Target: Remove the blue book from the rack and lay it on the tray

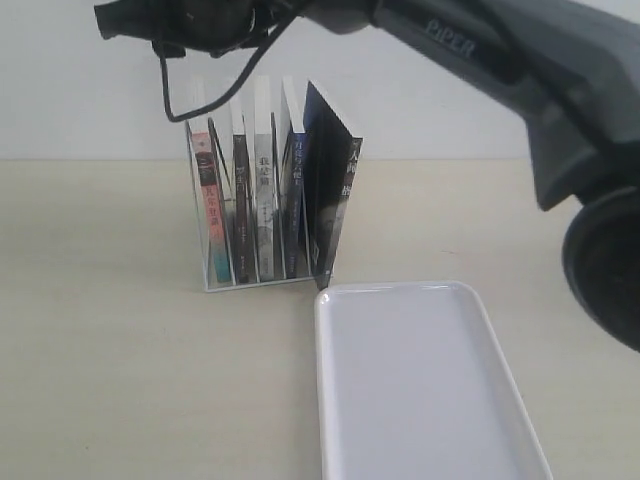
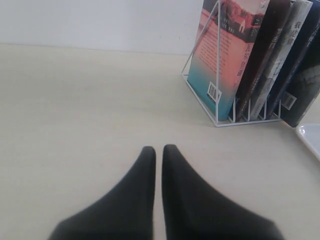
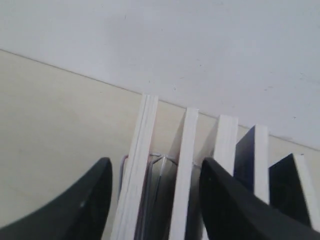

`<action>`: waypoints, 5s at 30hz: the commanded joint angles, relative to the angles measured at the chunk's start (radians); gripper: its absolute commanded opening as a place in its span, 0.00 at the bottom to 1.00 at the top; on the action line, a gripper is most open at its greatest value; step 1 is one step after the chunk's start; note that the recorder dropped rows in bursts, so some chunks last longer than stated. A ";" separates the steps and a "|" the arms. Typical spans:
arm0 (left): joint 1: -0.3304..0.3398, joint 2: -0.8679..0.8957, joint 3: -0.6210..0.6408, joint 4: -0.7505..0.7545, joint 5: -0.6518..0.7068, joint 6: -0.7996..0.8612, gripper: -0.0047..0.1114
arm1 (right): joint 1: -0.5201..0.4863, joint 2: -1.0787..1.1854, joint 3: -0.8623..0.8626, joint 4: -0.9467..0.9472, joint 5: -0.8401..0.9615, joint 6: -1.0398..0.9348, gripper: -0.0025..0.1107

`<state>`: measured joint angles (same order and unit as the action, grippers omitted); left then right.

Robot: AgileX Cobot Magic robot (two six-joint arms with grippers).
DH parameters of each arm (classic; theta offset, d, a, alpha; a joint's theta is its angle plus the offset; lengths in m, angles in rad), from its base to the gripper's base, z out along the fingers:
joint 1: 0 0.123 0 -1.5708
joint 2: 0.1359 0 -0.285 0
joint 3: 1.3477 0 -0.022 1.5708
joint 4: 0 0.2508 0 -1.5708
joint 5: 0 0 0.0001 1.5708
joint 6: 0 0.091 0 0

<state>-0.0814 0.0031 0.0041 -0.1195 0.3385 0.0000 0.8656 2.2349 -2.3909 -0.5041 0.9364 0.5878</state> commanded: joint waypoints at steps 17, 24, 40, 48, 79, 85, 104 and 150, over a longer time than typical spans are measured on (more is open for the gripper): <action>0.001 -0.003 -0.004 0.004 -0.004 -0.006 0.08 | -0.137 -0.021 -0.004 0.210 0.285 -0.253 0.34; 0.001 -0.003 -0.004 0.004 -0.004 -0.006 0.08 | -0.143 0.034 -0.004 0.196 0.278 -0.262 0.32; 0.001 -0.003 -0.004 0.004 -0.004 -0.006 0.08 | -0.162 0.082 -0.004 0.227 0.240 -0.268 0.32; 0.001 -0.003 -0.004 0.004 -0.004 -0.006 0.08 | -0.163 0.109 -0.004 0.230 0.221 -0.268 0.32; 0.001 -0.003 -0.004 0.004 -0.004 -0.006 0.08 | -0.159 0.084 -0.004 0.226 0.197 -0.243 0.02; 0.001 -0.003 -0.004 0.004 -0.004 -0.006 0.08 | -0.159 0.025 -0.004 0.224 0.212 -0.264 0.02; 0.001 -0.003 -0.004 0.004 -0.004 -0.006 0.08 | -0.132 -0.133 -0.004 0.202 0.240 -0.307 0.02; 0.001 -0.003 -0.004 0.004 -0.004 -0.006 0.08 | -0.124 -0.925 0.628 0.195 0.285 -0.848 0.02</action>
<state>-0.0814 0.0031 0.0041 -0.1195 0.3385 0.0000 0.7402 1.3778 -1.8411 -0.2731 1.2522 -0.2126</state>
